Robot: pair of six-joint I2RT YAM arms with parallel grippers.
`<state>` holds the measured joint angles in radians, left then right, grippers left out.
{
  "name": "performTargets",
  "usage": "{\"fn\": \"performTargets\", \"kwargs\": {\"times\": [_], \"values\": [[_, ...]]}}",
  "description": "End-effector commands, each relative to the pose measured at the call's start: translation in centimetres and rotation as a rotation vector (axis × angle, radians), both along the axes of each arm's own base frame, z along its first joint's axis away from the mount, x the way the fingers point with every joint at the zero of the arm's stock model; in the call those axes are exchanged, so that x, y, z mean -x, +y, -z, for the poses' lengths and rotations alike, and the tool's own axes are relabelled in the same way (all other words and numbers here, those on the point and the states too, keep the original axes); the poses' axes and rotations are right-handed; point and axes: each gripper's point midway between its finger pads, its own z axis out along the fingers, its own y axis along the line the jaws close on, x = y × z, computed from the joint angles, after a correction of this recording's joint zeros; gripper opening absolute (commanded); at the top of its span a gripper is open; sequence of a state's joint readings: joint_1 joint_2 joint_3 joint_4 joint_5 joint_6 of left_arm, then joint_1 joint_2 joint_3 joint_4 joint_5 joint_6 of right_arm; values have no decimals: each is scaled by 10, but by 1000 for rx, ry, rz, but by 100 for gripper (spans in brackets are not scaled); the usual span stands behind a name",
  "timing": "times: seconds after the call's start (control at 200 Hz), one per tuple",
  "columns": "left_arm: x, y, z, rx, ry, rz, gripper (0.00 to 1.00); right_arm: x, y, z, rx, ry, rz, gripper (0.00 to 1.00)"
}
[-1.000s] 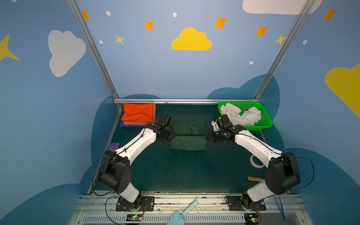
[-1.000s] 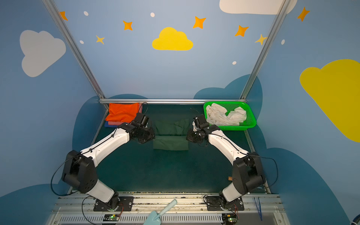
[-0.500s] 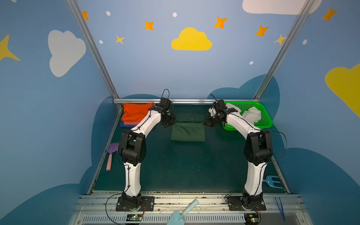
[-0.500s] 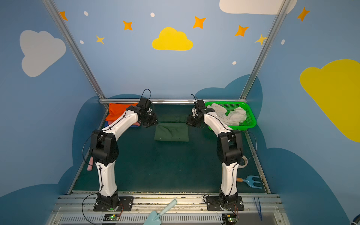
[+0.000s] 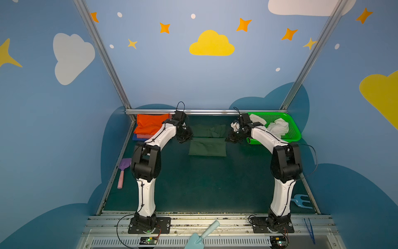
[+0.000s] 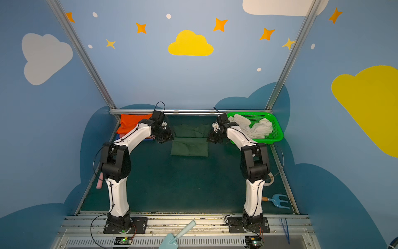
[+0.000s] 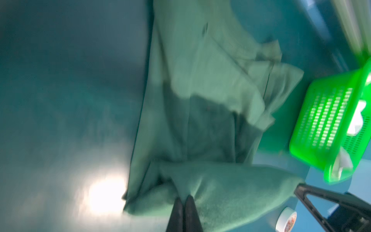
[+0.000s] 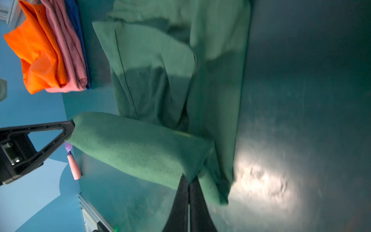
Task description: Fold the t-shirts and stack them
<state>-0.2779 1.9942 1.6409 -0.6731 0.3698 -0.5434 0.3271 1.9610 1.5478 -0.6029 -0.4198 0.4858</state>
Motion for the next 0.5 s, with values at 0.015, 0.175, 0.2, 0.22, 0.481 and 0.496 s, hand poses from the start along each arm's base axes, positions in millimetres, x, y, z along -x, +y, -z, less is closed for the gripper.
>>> {"fn": "performTargets", "kwargs": {"times": [0.015, 0.175, 0.2, 0.22, 0.481, 0.496], "values": [[41, 0, -18, -4, -44, -2, 5, 38, 2, -17, -8, -41, -2, 0], [114, 4, -9, -53, -24, -3, 5, 110, 3, -8, 30, -32, -19, 0], [125, 5, -9, -61, -26, -8, 5, 122, 2, -7, 37, -31, -19, 0], [134, 6, -11, -65, -37, -12, 5, 131, 1, -5, 41, -30, -18, 0], [214, 22, -14, -74, -80, -59, 5, 217, -18, -4, 37, -43, 44, 0], [216, 21, -15, -70, -87, -55, 5, 218, -19, -6, 34, -48, 48, 0]]}}
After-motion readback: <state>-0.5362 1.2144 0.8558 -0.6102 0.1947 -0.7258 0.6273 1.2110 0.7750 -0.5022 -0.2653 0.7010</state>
